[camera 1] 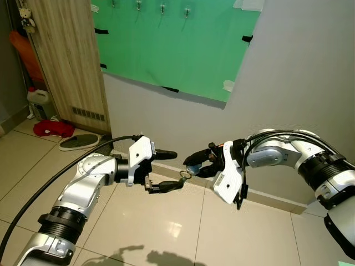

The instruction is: Hang keys on a hook

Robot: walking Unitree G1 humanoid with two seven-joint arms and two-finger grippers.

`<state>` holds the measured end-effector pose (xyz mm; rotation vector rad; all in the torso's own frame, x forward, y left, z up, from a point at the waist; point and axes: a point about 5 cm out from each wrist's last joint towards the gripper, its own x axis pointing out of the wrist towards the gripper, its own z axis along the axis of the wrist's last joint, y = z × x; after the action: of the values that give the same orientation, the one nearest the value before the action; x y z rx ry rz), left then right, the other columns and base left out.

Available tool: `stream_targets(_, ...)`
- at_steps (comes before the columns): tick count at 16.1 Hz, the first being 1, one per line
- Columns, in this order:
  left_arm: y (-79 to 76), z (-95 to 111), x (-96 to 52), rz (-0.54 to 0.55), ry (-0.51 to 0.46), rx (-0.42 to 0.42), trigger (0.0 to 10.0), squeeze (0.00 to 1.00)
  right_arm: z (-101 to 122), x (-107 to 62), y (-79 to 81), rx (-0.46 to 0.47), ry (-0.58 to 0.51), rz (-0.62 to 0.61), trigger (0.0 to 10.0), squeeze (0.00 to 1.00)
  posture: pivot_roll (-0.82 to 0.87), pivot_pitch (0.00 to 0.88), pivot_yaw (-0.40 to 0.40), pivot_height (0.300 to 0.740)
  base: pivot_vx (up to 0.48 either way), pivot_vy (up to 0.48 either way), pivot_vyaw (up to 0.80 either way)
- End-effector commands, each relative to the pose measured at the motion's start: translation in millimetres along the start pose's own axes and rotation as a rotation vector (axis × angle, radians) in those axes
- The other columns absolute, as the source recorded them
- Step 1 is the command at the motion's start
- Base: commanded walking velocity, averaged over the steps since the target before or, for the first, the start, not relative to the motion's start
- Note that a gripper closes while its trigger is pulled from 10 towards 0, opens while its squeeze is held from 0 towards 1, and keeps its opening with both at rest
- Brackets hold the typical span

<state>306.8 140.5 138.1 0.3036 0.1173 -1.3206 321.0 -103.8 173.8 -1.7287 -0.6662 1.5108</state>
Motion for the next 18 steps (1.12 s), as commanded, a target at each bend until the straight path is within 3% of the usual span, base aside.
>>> stream_targets(1, 2.4, 7.4, 4.6, -0.026, -0.008, 0.014, 10.0, 0.0, -3.2, -4.6, -8.3, -0.012, 0.002, -0.029, 0.0, 0.0, 0.01, 0.0, -0.087, 0.736, 0.0, 0.0, 0.0)
stream_targets(6, 0.3, 4.3, 7.3, -0.05, -0.01, -0.029, 9.9, 0.0, -3.9, -3.8, -13.9, 0.022, -0.013, -0.098, 0.0, 0.0, 0.01, 0.0, -0.086, 0.736, 0.0, 0.0, 0.0)
stream_targets(7, 0.4, 4.0, 7.1, -0.054, -0.012, -0.036, 8.5, 0.0, -4.1, -3.6, -14.5, 0.032, -0.014, -0.111, 0.0, 0.0, 0.01, 0.0, -0.085, 0.736, 0.0, 0.0, 0.0)
stream_targets(10, 0.9, 2.6, 6.2, -0.055, -0.009, -0.044, 7.9, 0.0, -2.8, -2.9, -15.1, 0.05, -0.028, -0.132, 0.0, 0.0, 0.01, 0.0, -0.083, 0.736, 0.0, 0.0, 0.0)
stream_targets(12, 3.0, 2.6, 2.3, -0.049, -0.008, -0.046, 9.5, 0.0, -1.5, -5.1, -13.5, 0.08, -0.041, -0.161, 0.0, 0.0, 0.01, 0.0, -0.087, 0.736, 0.0, 0.0, 0.0)
stream_targets(14, 3.6, 2.8, -0.6, -0.049, -0.009, -0.047, 9.9, 0.0, -1.2, -7.1, -8.7, 0.094, -0.04, -0.159, 0.0, 0.0, 0.01, 0.0, -0.084, 0.736, 0.0, 0.0, 0.0)
stream_targets(15, 3.4, 3.0, -2.2, -0.056, -0.011, -0.047, 9.7, 0.0, -0.8, -8.0, -4.9, 0.104, -0.04, -0.153, 0.0, 0.0, 0.01, 0.0, -0.084, 0.736, 0.0, 0.0, 0.0)
stream_targets(16, 3.1, 3.5, -2.8, -0.063, -0.013, -0.046, 8.7, 0.0, -0.6, -7.9, -4.6, 0.106, -0.041, -0.152, 0.0, 0.0, 0.01, 0.0, -0.082, 0.736, 0.0, 0.0, 0.0)
stream_targets(18, 3.6, 6.1, -4.3, -0.069, -0.025, -0.042, 8.0, 0.0, -0.4, -8.1, -4.8, 0.111, -0.043, -0.152, 0.0, 0.0, 0.01, 0.0, -0.082, 0.736, 0.0, 0.0, 0.0)
